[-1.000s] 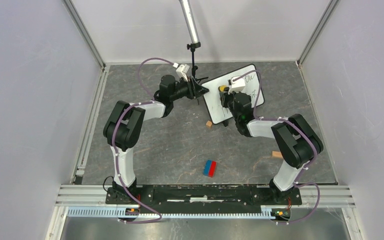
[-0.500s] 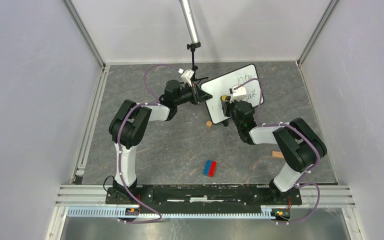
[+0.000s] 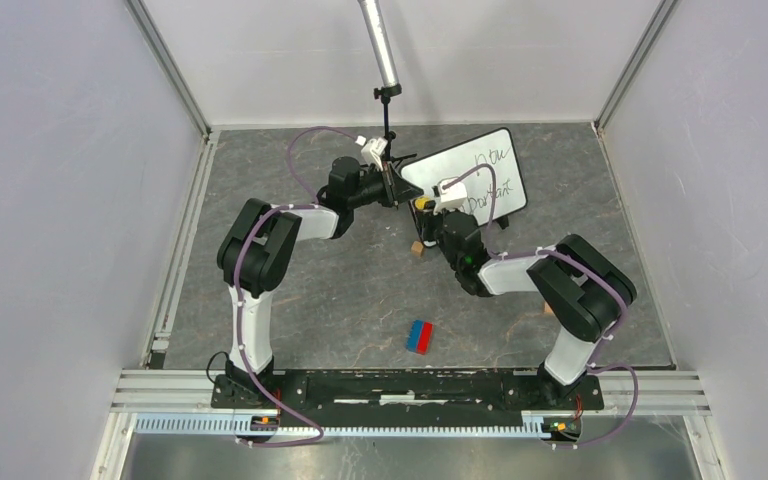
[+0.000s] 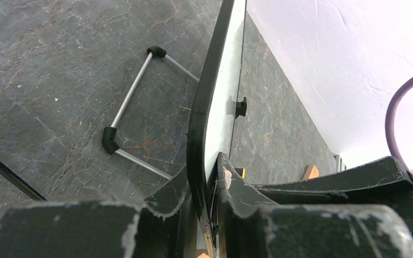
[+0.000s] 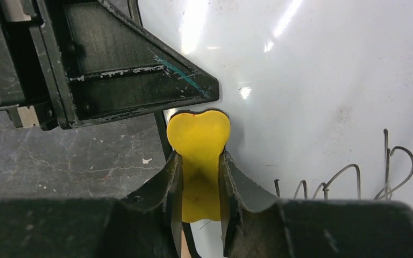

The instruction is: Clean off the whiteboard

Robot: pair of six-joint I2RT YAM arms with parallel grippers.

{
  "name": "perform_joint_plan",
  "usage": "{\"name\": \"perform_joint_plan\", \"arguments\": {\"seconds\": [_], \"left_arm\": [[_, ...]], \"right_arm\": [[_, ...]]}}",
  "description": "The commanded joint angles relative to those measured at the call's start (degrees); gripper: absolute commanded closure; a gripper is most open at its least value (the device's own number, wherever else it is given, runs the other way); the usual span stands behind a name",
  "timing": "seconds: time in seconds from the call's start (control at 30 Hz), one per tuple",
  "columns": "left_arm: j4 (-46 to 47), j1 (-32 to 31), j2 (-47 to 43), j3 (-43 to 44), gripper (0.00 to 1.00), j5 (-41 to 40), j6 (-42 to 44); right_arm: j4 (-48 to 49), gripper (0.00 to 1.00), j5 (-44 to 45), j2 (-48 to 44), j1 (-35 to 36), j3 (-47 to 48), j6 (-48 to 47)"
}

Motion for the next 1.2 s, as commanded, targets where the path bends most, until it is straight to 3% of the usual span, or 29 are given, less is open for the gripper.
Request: {"name": "perform_joint_plan", "arguments": {"seconds": [0.0,0.37,0.5,0.77,1.1,1.17], "left_arm": [[-1.65,-0.57,0.56,2.06,0.98,-0.95,2.38],[-1.61,-0.57,0.49,2.00,0.98,-0.12,2.49],[-1.65,-0.57,0.69,2.20,0.98,-0.03,2.20],[-1.95,-0.57,0.62,2.15,0.98,0.21,2.23],[-2.97,-0.57,0.45,2.50,0.98,0.31,2.85],[-2.97,-0.57,0.53,2.61,0.98,0.32,2.82]], "right_arm": [[-2.06,0.92,-0.20,1.38,-2.14,-2.04,8.42],[-5.34,0.92,6.34,-3.15,-11.36,-9.39,16.73],[-2.65,0.91,4.01,-2.62,-9.10,-8.52,14.15],[-1.75,0.91,5.77,0.97,2.16,-0.56,4.40],[-0.95,0.89,8.54,-1.96,-1.17,-4.44,5.13],[0.99,0.81,6.45,-2.09,-1.60,-5.61,4.91]]}}
